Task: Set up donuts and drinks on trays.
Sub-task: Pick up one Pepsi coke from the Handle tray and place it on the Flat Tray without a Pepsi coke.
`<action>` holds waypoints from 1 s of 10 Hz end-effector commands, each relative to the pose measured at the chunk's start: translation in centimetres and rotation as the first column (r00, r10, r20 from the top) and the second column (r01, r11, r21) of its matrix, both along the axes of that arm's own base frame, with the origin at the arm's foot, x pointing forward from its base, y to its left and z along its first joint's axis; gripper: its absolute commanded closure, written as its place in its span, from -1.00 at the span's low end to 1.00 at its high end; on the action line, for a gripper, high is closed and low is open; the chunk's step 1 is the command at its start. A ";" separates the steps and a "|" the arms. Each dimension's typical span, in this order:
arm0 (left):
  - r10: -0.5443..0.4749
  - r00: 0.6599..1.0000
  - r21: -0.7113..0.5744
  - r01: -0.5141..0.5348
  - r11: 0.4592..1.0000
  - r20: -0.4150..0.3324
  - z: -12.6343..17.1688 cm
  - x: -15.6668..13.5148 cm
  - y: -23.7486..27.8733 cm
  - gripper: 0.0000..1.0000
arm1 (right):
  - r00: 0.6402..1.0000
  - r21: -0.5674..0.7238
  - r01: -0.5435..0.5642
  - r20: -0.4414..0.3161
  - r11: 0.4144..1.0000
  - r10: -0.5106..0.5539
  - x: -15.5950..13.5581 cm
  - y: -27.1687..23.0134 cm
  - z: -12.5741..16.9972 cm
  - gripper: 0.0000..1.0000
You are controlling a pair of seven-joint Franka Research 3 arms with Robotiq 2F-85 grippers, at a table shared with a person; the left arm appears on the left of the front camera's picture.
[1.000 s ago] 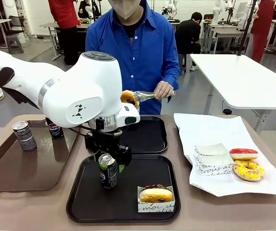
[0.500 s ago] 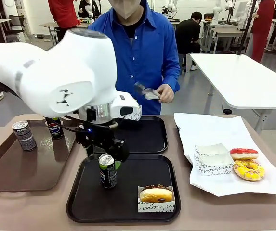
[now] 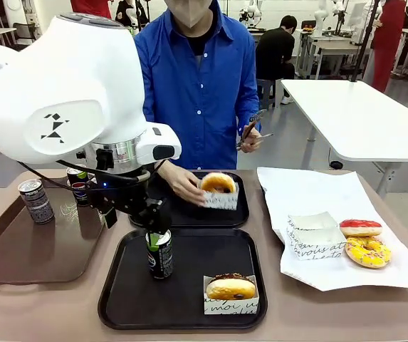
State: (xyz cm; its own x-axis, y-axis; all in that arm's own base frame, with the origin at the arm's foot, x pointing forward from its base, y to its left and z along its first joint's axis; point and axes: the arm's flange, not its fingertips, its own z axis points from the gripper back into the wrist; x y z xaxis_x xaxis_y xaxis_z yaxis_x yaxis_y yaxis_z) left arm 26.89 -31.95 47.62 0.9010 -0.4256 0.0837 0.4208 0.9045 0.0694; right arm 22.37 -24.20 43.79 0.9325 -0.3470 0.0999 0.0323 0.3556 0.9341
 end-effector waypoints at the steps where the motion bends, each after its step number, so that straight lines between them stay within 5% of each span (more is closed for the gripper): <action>1: -0.013 1.000 -0.002 0.013 1.000 0.008 -0.1 0.2 -0.9 -1.00 | 1.000 0.017 0.003 0.018 1.000 -0.003 0.3 0.1 0.0 -1.00; 3: -0.006 1.000 0.000 0.006 1.000 0.000 0.0 0.0 -0.3 -1.00 | 1.000 0.017 0.003 0.018 1.000 -0.003 0.3 0.1 0.0 -1.00; 5: 0.191 0.978 -0.076 -0.185 0.980 0.080 3.4 5.5 2.3 -1.00 | 1.000 0.017 0.003 0.018 1.000 -0.003 0.3 0.1 0.0 -1.00; 7: 0.406 0.908 -0.154 -0.389 0.908 0.103 6.7 11.2 7.7 -1.00 | 1.000 0.017 0.003 0.018 1.000 -0.003 0.3 0.1 0.0 -1.00; 10: 0.621 0.777 -0.142 -0.606 0.783 0.107 6.5 16.7 16.7 -1.00 | 1.000 0.017 0.003 0.018 1.000 -0.003 0.3 0.1 0.0 -1.00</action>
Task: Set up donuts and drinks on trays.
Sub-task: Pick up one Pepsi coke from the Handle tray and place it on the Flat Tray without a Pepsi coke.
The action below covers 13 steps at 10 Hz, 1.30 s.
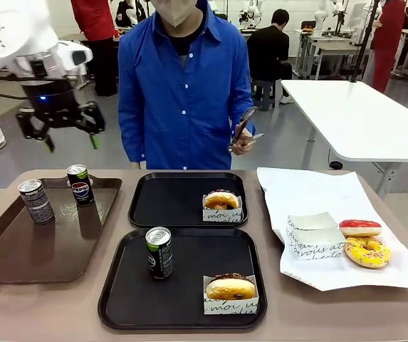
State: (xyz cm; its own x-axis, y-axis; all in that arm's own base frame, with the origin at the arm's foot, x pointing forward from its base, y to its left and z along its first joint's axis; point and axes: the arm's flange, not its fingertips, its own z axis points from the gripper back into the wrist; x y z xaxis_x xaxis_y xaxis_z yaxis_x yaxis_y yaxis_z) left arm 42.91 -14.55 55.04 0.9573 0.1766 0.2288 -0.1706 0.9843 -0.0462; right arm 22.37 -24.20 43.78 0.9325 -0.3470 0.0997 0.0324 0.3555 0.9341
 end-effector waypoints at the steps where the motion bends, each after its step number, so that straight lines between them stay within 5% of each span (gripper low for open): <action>1: 0.101 0.995 0.038 -0.100 0.994 -0.012 -1.3 1.4 2.1 -1.00 | 1.000 0.016 0.003 0.018 1.000 -0.003 0.3 0.1 0.0 -1.00; 6: 0.225 0.973 -0.039 -0.228 0.973 -0.057 -5.5 0.8 13.8 -1.00 | 1.000 0.016 0.003 0.018 1.000 -0.003 0.3 0.1 0.0 -1.00; 13: 0.209 0.974 -0.016 -0.211 0.977 -0.086 -5.4 0.7 13.0 -1.00 | 1.000 0.016 0.003 0.018 1.000 -0.003 0.3 0.1 0.0 -1.00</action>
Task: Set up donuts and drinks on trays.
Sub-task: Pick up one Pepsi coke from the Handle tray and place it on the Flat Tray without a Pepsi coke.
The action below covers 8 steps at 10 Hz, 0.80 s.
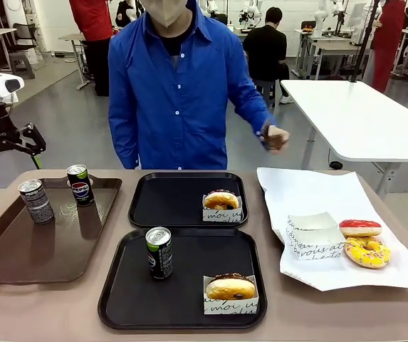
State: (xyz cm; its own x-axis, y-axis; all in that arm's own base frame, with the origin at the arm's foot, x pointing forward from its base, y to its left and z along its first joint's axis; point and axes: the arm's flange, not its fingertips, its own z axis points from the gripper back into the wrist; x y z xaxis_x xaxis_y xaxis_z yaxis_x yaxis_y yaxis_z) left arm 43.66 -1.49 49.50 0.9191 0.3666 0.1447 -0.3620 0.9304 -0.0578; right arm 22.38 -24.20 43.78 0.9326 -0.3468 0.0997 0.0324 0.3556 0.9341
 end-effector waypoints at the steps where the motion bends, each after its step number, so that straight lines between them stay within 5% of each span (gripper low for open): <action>1: 0.000 1.000 0.000 0.000 1.000 0.000 0.0 0.0 0.0 -1.00 | 1.000 0.017 0.003 0.018 1.000 -0.003 0.3 0.1 0.0 -1.00; 3: -0.213 0.974 0.011 0.215 0.977 -0.075 -0.7 2.4 1.3 -1.00 | 1.000 0.017 0.003 0.018 1.000 -0.003 0.3 0.1 0.0 -1.00; 5: -0.388 0.909 0.048 0.399 0.916 -0.152 -1.3 5.3 2.4 -1.00 | 1.000 0.017 0.003 0.018 1.000 -0.003 0.3 0.1 0.0 -1.00; 8: -0.430 0.895 0.071 0.439 0.895 -0.122 -2.9 8.0 3.0 -1.00 | 1.000 0.017 0.003 0.018 1.000 -0.003 0.3 0.1 0.0 -1.00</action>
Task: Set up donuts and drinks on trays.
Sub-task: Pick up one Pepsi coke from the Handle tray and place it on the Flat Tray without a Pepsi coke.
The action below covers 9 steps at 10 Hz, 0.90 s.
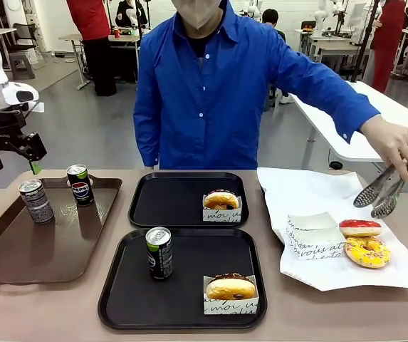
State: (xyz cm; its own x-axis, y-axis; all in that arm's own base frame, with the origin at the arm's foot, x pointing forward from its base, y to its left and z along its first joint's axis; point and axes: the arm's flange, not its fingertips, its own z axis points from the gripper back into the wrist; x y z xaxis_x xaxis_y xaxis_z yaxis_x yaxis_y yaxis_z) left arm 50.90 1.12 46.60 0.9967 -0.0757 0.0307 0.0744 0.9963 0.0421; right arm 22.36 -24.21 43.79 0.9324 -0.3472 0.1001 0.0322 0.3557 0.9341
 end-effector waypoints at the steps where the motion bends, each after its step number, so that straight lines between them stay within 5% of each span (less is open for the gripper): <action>1: 0.000 1.000 -0.017 0.000 1.000 0.007 -0.8 1.4 0.4 -1.00 | 1.000 0.017 0.003 0.018 1.000 -0.003 0.4 0.1 0.0 -1.00; 9: 0.085 0.996 -0.074 -0.082 0.994 0.039 -6.0 0.8 1.4 -1.00 | 1.000 0.017 0.003 0.018 1.000 -0.003 0.4 0.1 0.0 -1.00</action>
State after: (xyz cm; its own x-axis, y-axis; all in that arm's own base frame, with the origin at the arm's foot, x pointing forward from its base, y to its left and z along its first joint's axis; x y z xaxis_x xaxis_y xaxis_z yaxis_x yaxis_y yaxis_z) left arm 51.80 2.66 40.95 0.9982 -0.0023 0.0601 0.0032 0.9999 -0.0144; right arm 22.36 -24.21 43.79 0.9324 -0.3472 0.1000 0.0322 0.3557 0.9341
